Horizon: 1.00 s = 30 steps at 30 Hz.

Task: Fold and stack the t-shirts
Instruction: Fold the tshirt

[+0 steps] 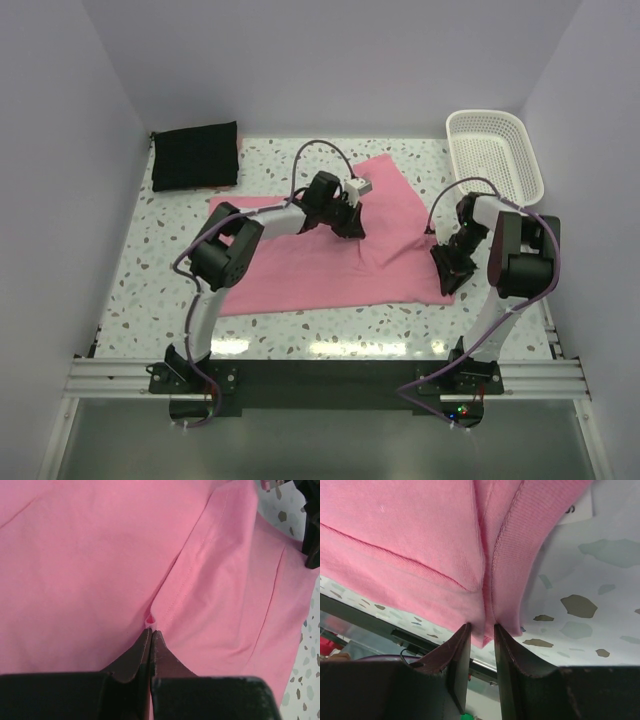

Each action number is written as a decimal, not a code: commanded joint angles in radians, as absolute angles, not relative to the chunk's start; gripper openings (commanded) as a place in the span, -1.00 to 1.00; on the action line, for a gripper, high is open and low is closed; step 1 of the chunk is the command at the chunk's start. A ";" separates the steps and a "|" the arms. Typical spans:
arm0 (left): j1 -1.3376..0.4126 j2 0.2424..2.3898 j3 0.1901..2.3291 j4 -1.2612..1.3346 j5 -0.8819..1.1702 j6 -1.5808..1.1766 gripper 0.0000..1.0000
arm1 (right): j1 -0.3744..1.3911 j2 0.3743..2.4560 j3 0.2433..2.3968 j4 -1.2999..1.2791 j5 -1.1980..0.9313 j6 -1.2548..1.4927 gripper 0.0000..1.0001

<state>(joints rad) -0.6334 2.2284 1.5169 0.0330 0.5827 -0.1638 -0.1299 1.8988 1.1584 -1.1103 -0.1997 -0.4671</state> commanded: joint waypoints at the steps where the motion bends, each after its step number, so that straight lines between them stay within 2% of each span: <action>1: -0.624 2.154 1.487 0.051 0.551 -0.143 -1.00 | -0.130 1.914 1.154 -1.043 -0.141 -0.477 -0.39; 20: -0.627 1.994 1.255 0.220 0.406 -0.137 -1.00 | -0.130 1.925 1.154 -1.049 -0.138 -0.479 -0.38; 22: -0.627 2.009 1.270 0.192 0.413 -0.137 -0.75 | -0.130 1.924 1.154 -1.051 -0.141 -0.480 -0.38; 23: -0.627 2.023 1.284 0.164 0.416 -0.135 -0.47 | -0.130 1.925 1.152 -1.051 -0.143 -0.480 -0.37; 26: -0.620 2.011 1.272 0.150 0.437 -0.147 -0.21 | -0.130 1.919 1.152 -1.055 -0.149 -0.485 -0.37; 30: -0.568 1.930 1.220 0.144 0.469 -0.138 -0.17 | -0.130 1.910 1.146 -1.066 -0.143 -0.503 -0.37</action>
